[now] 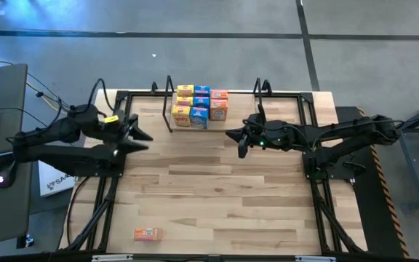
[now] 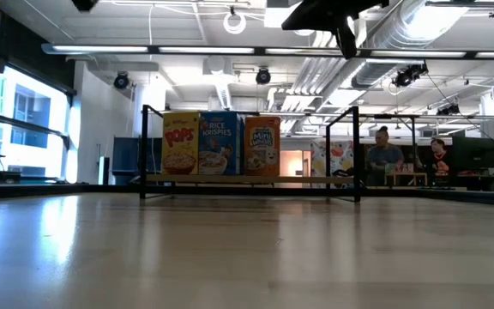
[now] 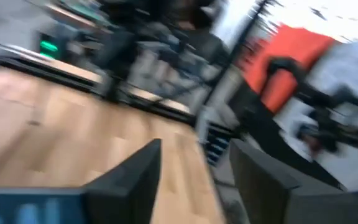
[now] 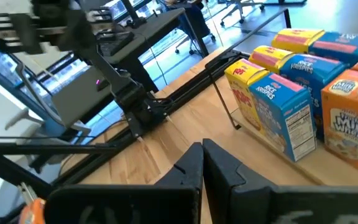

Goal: Stack cereal on shelf
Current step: Put the orange cereal box on the shelf aligned with the other orange cereal boxes

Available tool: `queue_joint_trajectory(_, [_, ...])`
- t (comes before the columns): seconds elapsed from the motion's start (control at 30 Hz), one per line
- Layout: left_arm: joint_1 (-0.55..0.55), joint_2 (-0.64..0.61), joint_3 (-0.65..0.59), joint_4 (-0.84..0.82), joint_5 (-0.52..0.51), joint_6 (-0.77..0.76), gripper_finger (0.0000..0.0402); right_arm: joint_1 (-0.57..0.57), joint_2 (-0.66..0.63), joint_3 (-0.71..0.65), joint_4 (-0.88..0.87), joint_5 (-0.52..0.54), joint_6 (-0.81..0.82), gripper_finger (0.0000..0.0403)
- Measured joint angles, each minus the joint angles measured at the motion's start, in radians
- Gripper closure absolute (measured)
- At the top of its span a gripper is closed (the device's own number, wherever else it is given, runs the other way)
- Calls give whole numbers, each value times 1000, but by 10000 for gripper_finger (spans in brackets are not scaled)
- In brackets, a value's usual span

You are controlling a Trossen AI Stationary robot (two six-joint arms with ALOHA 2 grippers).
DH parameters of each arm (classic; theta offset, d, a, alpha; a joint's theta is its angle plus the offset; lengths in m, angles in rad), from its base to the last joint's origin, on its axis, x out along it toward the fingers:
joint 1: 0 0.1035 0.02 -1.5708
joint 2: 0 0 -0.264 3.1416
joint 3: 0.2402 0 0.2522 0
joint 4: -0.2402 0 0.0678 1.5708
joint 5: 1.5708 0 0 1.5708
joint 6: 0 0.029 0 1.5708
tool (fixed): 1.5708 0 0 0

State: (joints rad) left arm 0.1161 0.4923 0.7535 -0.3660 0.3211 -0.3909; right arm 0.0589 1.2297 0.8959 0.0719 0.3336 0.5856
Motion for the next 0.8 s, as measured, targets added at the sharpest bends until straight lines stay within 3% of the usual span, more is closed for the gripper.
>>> queue_joint_trajectory(0.2, [-108, 86, 157, -16, 122, 36, 163, 0, 0, 0, 0, 0, 49, 402])
queue_joint_trajectory(0.5, [-310, 175, 330, -31, 110, -56, 157, 0, 0, 0, 0, 1, 90, 402])
queue_joint_trajectory(0.63, [-457, 234, 376, -91, 33, -156, 158, 0, 0, 0, -18, 3, 85, 402])
queue_joint_trajectory(0.8, [-718, 333, 384, -157, -163, -269, 158, 0, 0, 0, -54, 3, 41, 402])
